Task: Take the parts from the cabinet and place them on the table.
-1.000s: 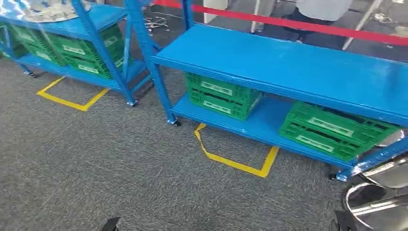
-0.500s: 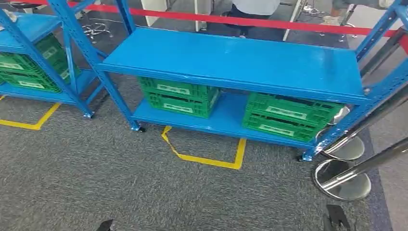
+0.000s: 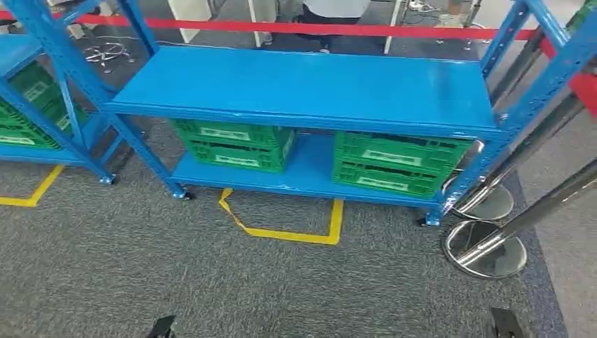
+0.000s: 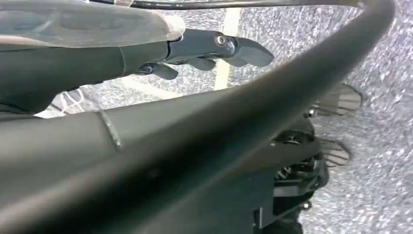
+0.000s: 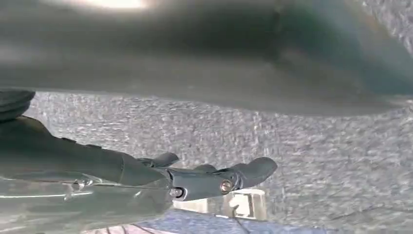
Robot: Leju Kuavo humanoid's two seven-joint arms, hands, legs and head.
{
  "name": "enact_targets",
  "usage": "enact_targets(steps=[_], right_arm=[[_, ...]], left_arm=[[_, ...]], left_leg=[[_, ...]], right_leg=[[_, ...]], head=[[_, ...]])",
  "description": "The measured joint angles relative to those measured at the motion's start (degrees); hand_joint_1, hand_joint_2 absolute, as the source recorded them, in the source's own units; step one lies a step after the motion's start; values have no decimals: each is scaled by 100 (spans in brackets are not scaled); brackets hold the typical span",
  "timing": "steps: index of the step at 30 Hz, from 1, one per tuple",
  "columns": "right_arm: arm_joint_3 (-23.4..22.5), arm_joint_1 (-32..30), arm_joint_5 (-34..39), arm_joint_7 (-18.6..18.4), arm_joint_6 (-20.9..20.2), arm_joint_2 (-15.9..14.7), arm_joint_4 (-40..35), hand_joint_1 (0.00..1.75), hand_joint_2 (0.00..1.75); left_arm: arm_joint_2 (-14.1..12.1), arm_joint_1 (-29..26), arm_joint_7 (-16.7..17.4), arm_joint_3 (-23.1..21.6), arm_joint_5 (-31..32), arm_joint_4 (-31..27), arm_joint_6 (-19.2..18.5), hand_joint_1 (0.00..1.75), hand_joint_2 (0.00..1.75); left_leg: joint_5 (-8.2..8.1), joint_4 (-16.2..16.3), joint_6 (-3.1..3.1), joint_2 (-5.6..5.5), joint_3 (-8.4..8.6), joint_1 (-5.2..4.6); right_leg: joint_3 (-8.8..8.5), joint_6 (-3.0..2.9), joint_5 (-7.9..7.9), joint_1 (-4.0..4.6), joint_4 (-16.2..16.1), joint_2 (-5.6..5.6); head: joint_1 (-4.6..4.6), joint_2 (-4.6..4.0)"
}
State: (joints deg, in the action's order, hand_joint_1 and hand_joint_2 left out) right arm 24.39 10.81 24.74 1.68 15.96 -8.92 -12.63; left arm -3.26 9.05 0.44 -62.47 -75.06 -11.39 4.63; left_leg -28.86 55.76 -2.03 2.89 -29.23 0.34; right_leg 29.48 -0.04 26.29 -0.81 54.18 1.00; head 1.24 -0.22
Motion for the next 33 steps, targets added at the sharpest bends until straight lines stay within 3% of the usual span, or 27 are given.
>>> enact_targets(steps=[1,3,4,5,6,7,8,9,10,11,13,14,15,16,18,19,20,21,23,24,25,26,27,29,32,33], right_arm=[[0,22,0,0,0,0,0,0,0],[0,28,0,2,0,0,-2,0,0],[0,16,0,0,0,0,-2,0,0],[0,7,0,-2,0,0,0,0,0],[0,8,0,0,0,0,0,0,0],[0,9,0,2,0,0,-2,0,0],[0,13,0,4,0,0,-2,0,0],[2,16,0,7,0,2,-2,0,0],[2,30,2,9,0,4,-2,0,0],[4,24,2,11,0,4,-4,0,0],[2,1,2,13,4,4,-2,0,0],[2,-4,2,13,11,0,-2,0,0],[4,-13,2,15,11,2,-2,0,0],[4,-2,4,17,11,0,-2,0,0],[4,22,28,52,22,0,-2,0,0],[7,15,37,59,24,2,-2,0,0],[11,2,46,61,24,4,-2,0,0],[13,-5,59,66,22,4,-2,0,0],[13,2,70,72,17,4,-2,0,0],[13,5,68,79,6,4,-2,0,0],[22,17,68,85,-9,7,-2,0,0],[26,26,63,94,-9,5,-2,0,0],[31,17,61,96,-7,6,-2,0,0],[39,-7,63,94,-7,15,-2,0,0],[44,2,61,103,2,15,-2,0,0],[46,5,61,103,2,15,-2,0,0]], left_arm=[[2,-3,0,0,0,0,0,0,0],[0,-31,0,0,0,0,0,0,0],[0,-42,0,0,-2,0,0,0,0],[2,-52,0,0,-2,0,0,0,0],[2,-61,0,0,-4,0,0,0,0],[-2,-65,-2,0,-4,0,0,0,0],[-9,-64,-4,0,-4,0,0,0,0],[-22,-62,-15,0,-4,0,0,0,0],[-35,-59,-20,0,-11,0,0,0,0],[-37,-51,-20,0,-11,0,-2,0,0],[-35,-51,-20,0,-11,-2,-2,0,0],[-15,-54,-20,0,-11,-2,-4,0,0],[-20,-49,-20,0,-11,-2,-9,0,0],[-22,-49,-22,0,-13,-2,-9,0,0],[-33,-66,-24,0,-13,-2,-9,0,0],[-37,-73,-26,0,-15,-2,-9,0,0],[-35,-80,-26,0,-15,-2,-9,0,0],[-33,-83,-26,0,-17,-2,-9,0,0],[-28,-81,-26,0,-20,-2,-9,0,0],[-33,-81,-33,0,-17,-2,-9,0,0],[-42,-75,-37,0,-17,-2,-9,0,0],[-42,-74,-37,0,-17,-2,-9,0,0],[-46,-75,-37,0,-17,-2,-9,0,0],[-59,-86,-37,0,-20,-2,-9,0,0],[-57,-91,-44,0,-20,-2,-9,0,0],[-57,-87,-52,0,-17,-2,-9,0,0]], left_leg=[[-264,438,-12,-145,-202,7],[-693,1435,-16,-235,-695,12],[-747,1728,-14,-242,-860,11],[-636,1712,-1,-243,-878,10],[-422,1432,20,-248,-760,7],[-125,922,57,-279,-526,6],[136,384,99,-368,-270,2],[287,-67,155,-574,-63,-6],[243,-246,167,-592,-4,4],[242,-231,149,-532,-16,-7],[247,-251,189,-476,-6,-34],[294,-343,226,-408,23,43],[303,-361,234,-380,53,34],[298,-363,256,-350,53,28],[287,-360,273,-267,57,17],[282,-355,278,-238,53,17],[278,-353,272,-221,58,17],[271,-349,266,-208,64,19],[232,-321,210,-198,98,47],[203,-298,170,-193,108,40],[180,-249,133,-189,85,2],[193,-234,112,-190,48,3],[171,-216,87,-189,28,2],[208,-203,207,-194,20,-8],[216,-245,198,-194,43,11],[218,-256,193,-194,49,16]], right_leg=[[21,-45,-15,0,1,-41],[54,-71,-26,19,1,-144],[64,-81,-33,27,2,-201],[65,-85,-37,32,2,-264],[62,-84,-39,34,3,-327],[50,-79,-42,38,3,-396],[38,-75,-45,42,3,-451],[46,-63,-51,34,2,-492],[77,-34,-38,80,37,-546],[99,-3,-55,58,27,-574],[105,75,-77,26,-3,-655],[170,104,-58,55,19,-666],[202,122,24,57,133,-434],[331,138,244,53,443,-265],[757,192,718,17,1413,-178],[918,218,838,3,1790,-166],[948,239,801,-22,1874,-158],[848,258,647,-45,1693,-150],[309,288,111,-83,679,-119],[89,308,-13,-97,202,-78],[23,290,90,-40,77,-76],[-26,222,110,-54,88,-85],[1,212,92,-61,70,-94],[8,207,89,-58,68,-100],[6,194,95,-24,70,-111],[3,165,105,-16,70,-111]], head=[[-61,0],[-131,0],[-155,0],[-172,0],[-185,0],[-212,0],[-242,0],[-262,0],[-277,0],[-258,0],[-260,0],[-264,0],[-251,0],[-168,0],[-85,0],[-74,0],[-48,0],[-28,0],[7,0],[38,0],[94,0],[98,0],[37,0],[-17,0],[-111,0],[-124,0]])
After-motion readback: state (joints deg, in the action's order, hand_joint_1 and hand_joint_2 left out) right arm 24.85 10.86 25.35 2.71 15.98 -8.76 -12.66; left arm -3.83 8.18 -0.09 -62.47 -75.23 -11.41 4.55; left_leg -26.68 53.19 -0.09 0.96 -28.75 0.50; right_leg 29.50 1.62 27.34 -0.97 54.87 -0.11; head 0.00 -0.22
